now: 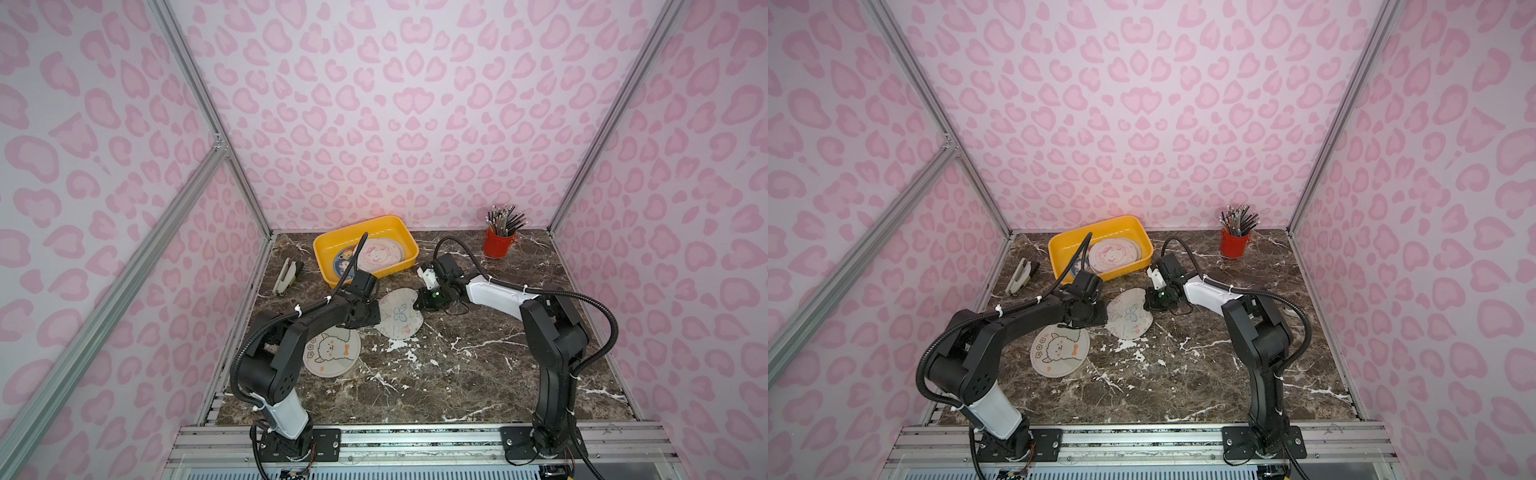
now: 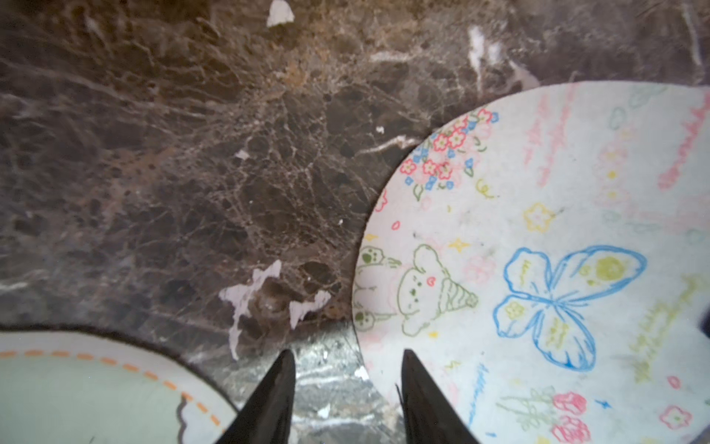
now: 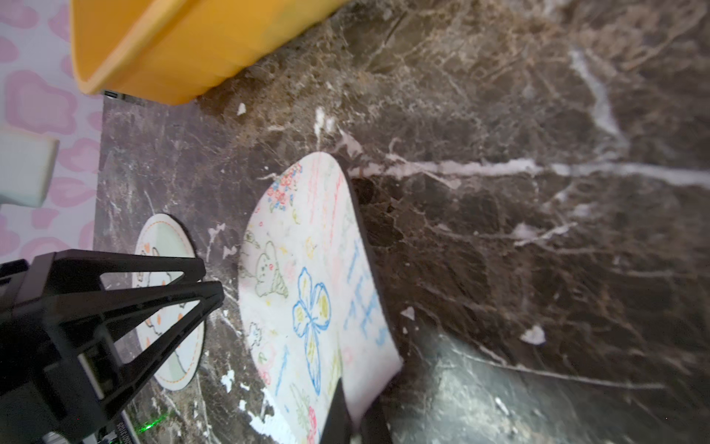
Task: Put the coasters into the storage box
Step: Pick up the coaster from the center of the board.
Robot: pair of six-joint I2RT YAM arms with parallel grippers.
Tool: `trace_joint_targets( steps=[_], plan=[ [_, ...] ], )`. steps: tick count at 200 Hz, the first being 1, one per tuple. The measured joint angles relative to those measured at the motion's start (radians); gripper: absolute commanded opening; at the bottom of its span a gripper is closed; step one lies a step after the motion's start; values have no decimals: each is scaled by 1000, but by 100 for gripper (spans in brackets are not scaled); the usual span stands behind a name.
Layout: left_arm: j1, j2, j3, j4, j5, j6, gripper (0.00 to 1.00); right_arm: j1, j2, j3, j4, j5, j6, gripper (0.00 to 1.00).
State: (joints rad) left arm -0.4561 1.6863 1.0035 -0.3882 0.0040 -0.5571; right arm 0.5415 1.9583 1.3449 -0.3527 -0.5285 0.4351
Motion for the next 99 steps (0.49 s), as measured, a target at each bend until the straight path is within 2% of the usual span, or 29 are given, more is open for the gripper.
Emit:
trace_joint_targets(
  steps=[49,99],
  plan=[
    [19,-129,-47,-29,15,-6,66,22,-61,126,-57,-39,-1,1],
    [64,-257,-109,-62,19,-12,76,39,-45,332,-114,-68,-8,0]
  ],
)
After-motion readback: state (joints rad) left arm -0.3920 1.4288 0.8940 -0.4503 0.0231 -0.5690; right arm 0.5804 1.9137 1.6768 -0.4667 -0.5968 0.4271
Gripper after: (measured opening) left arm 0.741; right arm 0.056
